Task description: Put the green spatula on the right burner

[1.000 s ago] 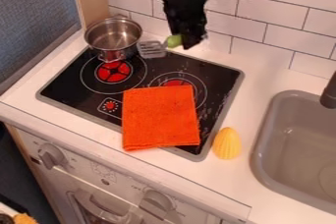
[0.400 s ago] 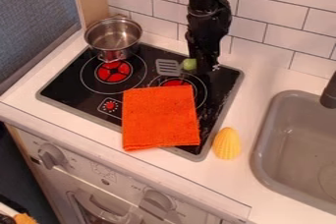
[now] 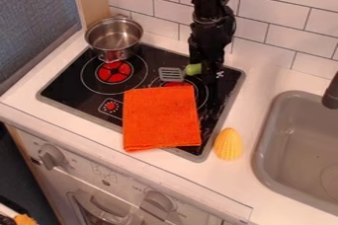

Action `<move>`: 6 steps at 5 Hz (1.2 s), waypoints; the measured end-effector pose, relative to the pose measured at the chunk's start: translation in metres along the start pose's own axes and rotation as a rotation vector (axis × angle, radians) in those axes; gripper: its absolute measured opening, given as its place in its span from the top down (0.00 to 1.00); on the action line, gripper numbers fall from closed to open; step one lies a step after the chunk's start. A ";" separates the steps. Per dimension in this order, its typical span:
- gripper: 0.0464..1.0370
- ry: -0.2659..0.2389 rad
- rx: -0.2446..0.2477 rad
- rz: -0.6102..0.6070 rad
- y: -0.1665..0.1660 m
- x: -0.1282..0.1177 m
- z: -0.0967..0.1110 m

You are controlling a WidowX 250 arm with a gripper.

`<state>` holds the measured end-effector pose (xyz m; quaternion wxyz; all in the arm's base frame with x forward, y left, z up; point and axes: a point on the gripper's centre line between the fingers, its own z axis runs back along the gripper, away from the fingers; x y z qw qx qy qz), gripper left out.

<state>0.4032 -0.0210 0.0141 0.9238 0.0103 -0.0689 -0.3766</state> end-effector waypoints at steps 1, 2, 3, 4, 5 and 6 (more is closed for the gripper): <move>0.03 -0.014 -0.004 -0.011 0.000 0.005 0.003; 0.03 0.000 0.000 -0.017 0.000 0.002 0.003; 0.04 -0.008 0.053 -0.028 0.004 0.006 0.028; 0.04 -0.029 0.109 -0.051 0.007 0.010 0.055; 0.04 -0.044 0.096 -0.065 0.005 0.013 0.073; 0.04 -0.050 0.099 -0.066 0.005 0.014 0.075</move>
